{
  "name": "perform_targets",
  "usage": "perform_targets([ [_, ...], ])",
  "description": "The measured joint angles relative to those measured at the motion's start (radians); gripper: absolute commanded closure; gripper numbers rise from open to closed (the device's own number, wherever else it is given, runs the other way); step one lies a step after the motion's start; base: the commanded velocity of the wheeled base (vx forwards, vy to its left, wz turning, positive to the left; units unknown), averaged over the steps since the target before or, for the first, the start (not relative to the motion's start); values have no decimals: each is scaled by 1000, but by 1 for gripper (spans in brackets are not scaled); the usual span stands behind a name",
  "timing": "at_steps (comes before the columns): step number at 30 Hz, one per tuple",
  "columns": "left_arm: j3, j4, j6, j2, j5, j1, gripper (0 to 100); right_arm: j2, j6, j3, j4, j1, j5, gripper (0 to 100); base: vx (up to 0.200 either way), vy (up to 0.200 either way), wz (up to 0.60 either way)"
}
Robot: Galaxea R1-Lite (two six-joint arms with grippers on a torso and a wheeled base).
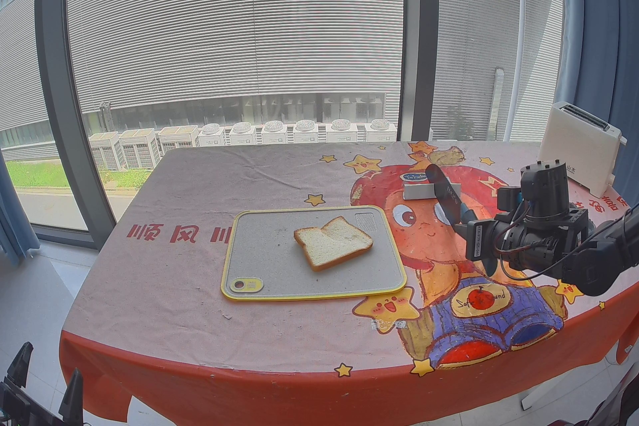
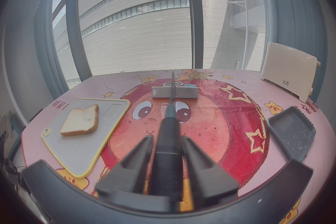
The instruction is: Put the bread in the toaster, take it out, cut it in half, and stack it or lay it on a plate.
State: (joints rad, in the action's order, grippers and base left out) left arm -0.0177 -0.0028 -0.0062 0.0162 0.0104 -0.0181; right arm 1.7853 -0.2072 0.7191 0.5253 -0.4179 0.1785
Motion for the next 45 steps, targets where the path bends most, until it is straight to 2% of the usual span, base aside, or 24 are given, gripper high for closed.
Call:
perform_targets([
  [45, 0, 0, 0, 0, 0, -1, 0, -152, 0, -1, 0, -10, 0, 100, 0, 0, 0],
])
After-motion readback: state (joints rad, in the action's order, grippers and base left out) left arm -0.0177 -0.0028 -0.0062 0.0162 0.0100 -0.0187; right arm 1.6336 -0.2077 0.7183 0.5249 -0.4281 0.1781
